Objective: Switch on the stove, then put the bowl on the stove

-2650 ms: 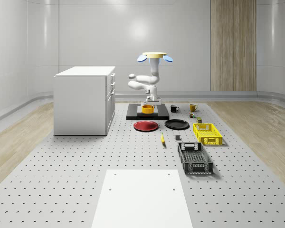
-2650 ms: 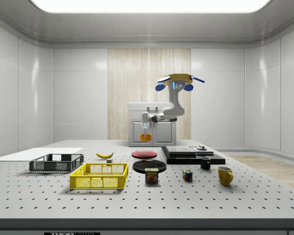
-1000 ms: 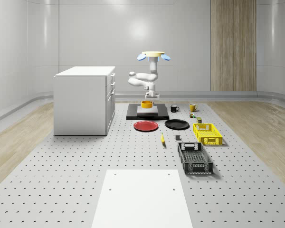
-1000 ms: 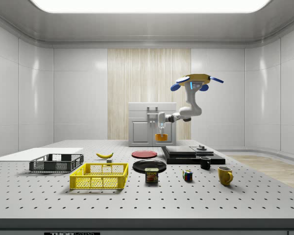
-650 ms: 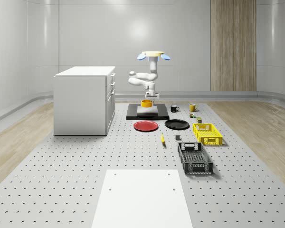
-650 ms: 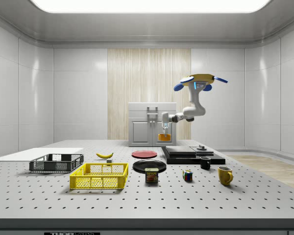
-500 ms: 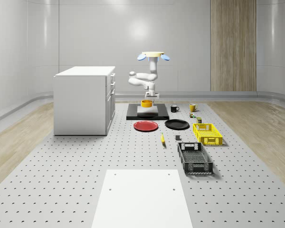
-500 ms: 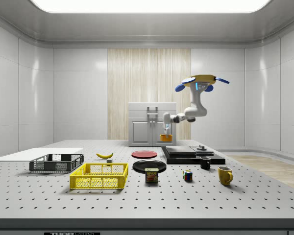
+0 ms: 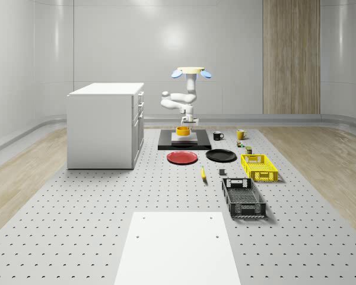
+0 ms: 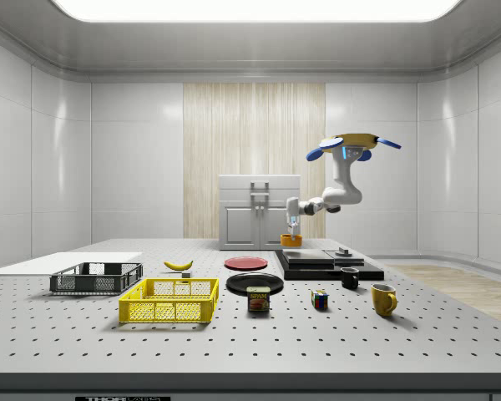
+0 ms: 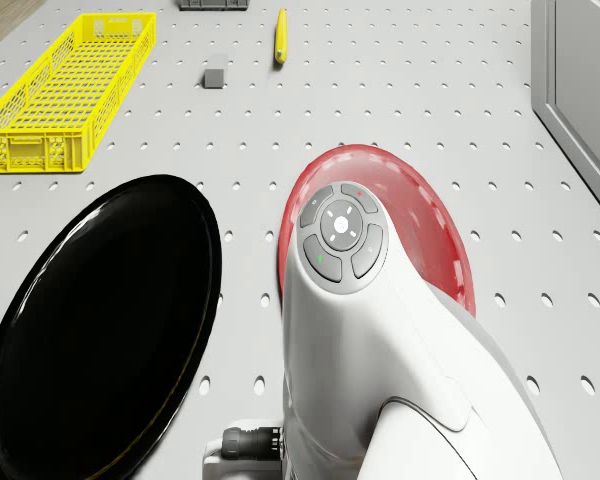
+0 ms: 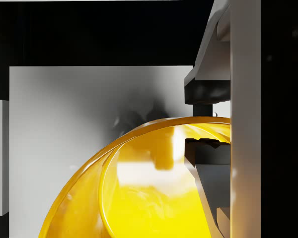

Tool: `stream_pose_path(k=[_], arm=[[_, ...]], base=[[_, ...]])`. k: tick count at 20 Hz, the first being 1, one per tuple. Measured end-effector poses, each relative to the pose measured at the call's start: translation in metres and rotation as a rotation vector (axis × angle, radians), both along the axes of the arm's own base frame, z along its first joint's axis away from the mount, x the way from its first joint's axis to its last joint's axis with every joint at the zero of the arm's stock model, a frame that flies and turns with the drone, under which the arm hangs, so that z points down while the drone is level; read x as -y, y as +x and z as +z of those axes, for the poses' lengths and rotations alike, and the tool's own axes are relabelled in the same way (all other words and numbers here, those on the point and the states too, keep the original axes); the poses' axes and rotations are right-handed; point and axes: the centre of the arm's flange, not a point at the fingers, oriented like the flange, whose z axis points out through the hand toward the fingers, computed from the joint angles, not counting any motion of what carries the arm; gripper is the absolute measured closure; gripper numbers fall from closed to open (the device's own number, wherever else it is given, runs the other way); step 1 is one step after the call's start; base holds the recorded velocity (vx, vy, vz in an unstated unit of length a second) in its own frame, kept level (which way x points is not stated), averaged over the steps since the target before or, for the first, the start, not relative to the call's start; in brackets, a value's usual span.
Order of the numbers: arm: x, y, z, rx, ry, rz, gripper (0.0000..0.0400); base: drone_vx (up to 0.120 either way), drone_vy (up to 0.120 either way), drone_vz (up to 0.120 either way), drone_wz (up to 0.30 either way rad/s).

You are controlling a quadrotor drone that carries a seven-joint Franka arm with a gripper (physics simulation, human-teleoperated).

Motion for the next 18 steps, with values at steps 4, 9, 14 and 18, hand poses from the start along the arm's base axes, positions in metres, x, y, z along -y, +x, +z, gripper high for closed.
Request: stream_pose_path(k=[4, 9, 14, 18], arm=[[0.000, 0.000, 0.000, 0.000, 0.000, 0.000, 0.0300], [0.000, 0.000, 0.000, 0.000, 0.000, 0.000, 0.0300], [0.000, 0.000, 0.013, 0.000, 0.000, 0.000, 0.0300], [0.000, 0.000, 0.026, 0.000, 0.000, 0.000, 0.0300]], base=[[-0.120, 0.000, 0.000, 0.000], [-0.072, 0.000, 0.000, 0.000], [0.000, 0.000, 0.000, 0.000], [0.000, 0.000, 0.000, 0.000]])
